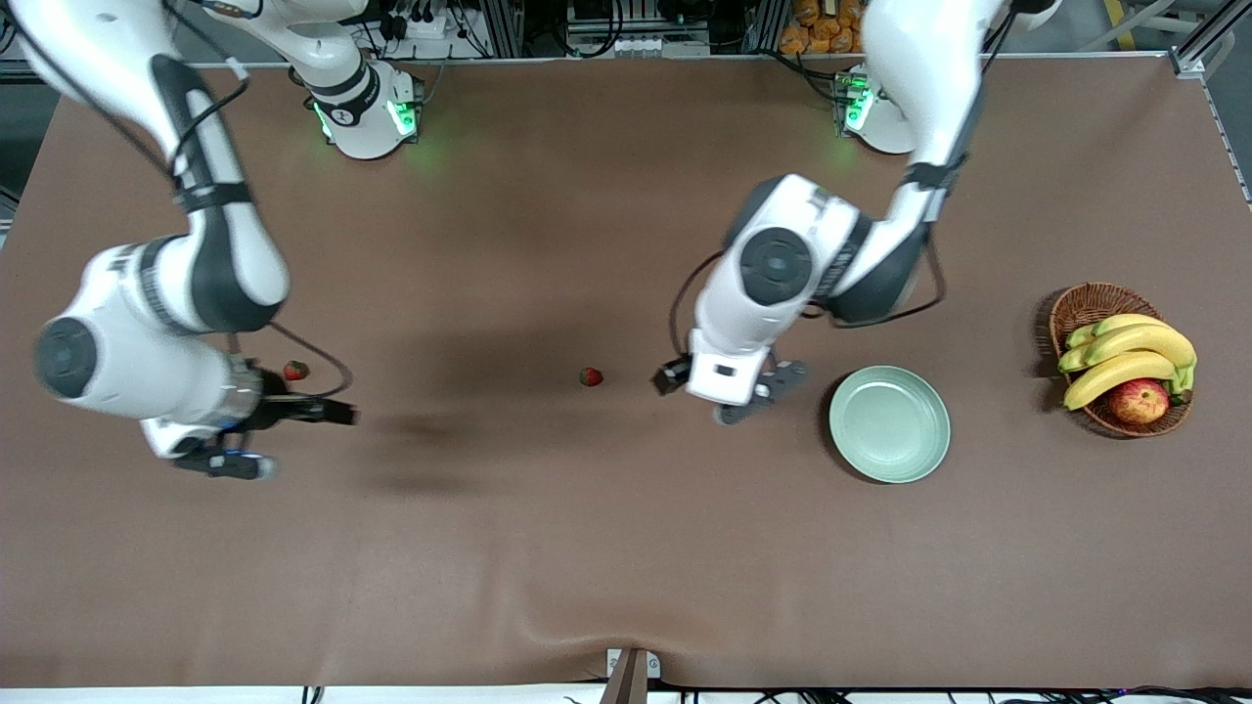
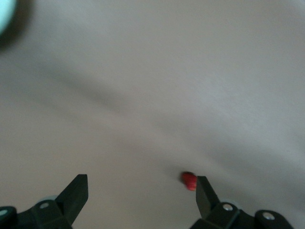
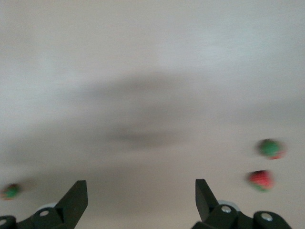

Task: Collect all strawberries into plate
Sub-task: 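Reach the left gripper to the strawberry while the right gripper returns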

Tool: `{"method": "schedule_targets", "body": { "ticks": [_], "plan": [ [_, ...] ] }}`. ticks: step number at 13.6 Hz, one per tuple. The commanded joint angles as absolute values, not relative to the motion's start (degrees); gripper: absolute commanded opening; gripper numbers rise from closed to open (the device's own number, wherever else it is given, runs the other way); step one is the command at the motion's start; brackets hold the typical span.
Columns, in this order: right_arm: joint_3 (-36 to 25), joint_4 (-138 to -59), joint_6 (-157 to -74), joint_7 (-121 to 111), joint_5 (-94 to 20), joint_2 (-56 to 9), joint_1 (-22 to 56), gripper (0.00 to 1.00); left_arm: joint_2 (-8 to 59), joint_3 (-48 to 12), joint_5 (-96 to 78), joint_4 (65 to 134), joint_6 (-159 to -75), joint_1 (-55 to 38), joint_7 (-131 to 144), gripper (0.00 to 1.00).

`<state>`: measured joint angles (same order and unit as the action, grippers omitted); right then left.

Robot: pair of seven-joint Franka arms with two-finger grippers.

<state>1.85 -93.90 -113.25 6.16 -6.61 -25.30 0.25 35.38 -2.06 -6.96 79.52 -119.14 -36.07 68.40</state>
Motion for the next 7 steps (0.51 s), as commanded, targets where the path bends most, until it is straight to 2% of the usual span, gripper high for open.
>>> {"method": "schedule_targets", "body": {
  "ticks": [1, 3, 5, 7],
  "plan": [
    [3.3, -94.7, -112.9, 1.8, 1.2, -25.8, -2.9, 1.00, 40.1, -0.9, -7.6, 76.0, -125.6, -40.9, 76.7, 1.00],
    [3.3, -95.1, -114.6, -2.4, 3.7, -28.6, -6.0, 1.00, 42.8, -0.9, -7.6, 73.8, -130.5, -42.9, 83.6, 1.00],
    [3.3, -95.1, -119.7, -7.0, 3.7, -31.7, -9.3, 1.00, 44.8, -0.8, -7.5, 73.6, -134.5, -44.4, 91.6, 1.00],
    [3.3, -95.1, -123.9, -11.7, 3.6, -34.5, -11.3, 1.00, 46.1, -0.8, -7.5, 73.8, -135.0, -45.3, 100.2, 1.00]
  ]
}}
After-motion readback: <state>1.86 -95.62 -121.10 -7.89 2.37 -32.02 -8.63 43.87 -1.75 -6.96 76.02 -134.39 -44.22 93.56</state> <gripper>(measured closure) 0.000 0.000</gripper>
